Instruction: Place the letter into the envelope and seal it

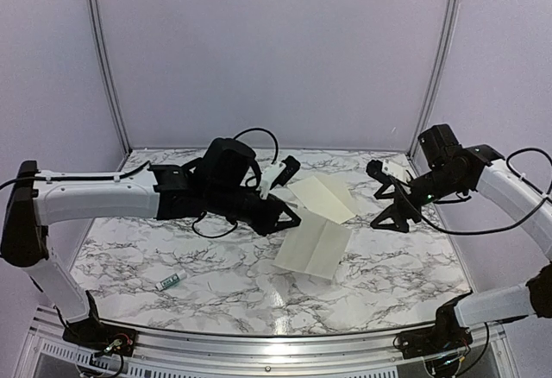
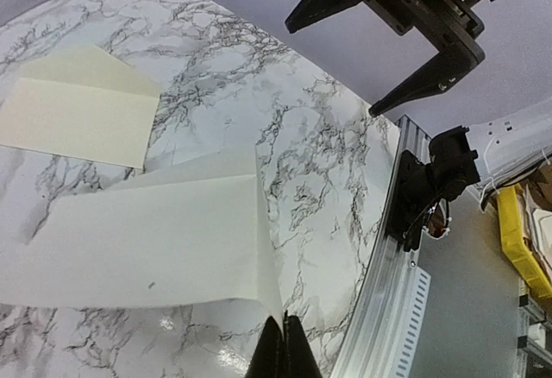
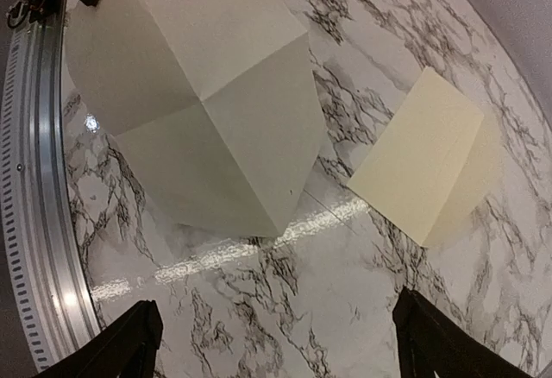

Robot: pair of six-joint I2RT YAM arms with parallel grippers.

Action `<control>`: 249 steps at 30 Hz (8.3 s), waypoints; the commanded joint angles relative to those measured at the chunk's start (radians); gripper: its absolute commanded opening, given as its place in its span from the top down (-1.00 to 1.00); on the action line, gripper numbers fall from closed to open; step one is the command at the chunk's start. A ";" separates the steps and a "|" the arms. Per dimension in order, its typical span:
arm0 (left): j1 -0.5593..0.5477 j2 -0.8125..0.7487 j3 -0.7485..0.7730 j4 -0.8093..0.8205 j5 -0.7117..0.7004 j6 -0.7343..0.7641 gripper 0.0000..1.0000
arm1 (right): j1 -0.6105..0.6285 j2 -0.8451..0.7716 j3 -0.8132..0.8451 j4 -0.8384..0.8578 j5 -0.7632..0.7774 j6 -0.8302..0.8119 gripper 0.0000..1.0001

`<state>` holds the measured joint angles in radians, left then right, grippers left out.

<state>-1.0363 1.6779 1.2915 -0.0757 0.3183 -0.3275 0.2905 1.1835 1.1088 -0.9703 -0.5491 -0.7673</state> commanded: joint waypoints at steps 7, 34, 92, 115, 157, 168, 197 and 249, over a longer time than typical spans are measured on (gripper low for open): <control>-0.006 -0.144 0.084 -0.297 -0.118 0.307 1.00 | 0.219 0.116 0.097 0.124 -0.051 -0.029 -0.76; -0.005 -0.196 0.124 -0.309 -0.142 0.372 1.00 | 0.369 0.320 0.182 0.134 -0.168 -0.024 0.06; 0.023 -0.171 -0.190 0.256 0.187 0.357 0.12 | 0.403 0.339 0.324 0.019 -0.335 -0.082 1.00; 0.050 -0.115 -0.167 0.263 0.262 0.244 1.00 | 0.323 0.284 0.336 0.004 -0.210 -0.067 0.36; 0.048 -0.075 -0.239 0.769 0.059 -0.110 1.00 | 0.129 0.280 0.183 0.582 -0.836 0.621 0.86; 0.048 -0.034 -0.201 0.769 0.086 -0.124 0.29 | 0.140 0.269 0.175 0.488 -0.782 0.523 1.00; 0.103 -0.319 -0.500 0.686 -0.299 -0.140 1.00 | -0.067 0.651 0.377 0.360 0.124 0.413 -0.21; 0.110 -0.620 -0.596 0.417 -0.448 -0.023 1.00 | 0.178 0.906 0.470 0.120 -0.277 0.065 1.00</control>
<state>-0.9318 1.0813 0.7090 0.3733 -0.1036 -0.3737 0.3855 2.1563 1.6161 -0.7837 -0.7506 -0.6430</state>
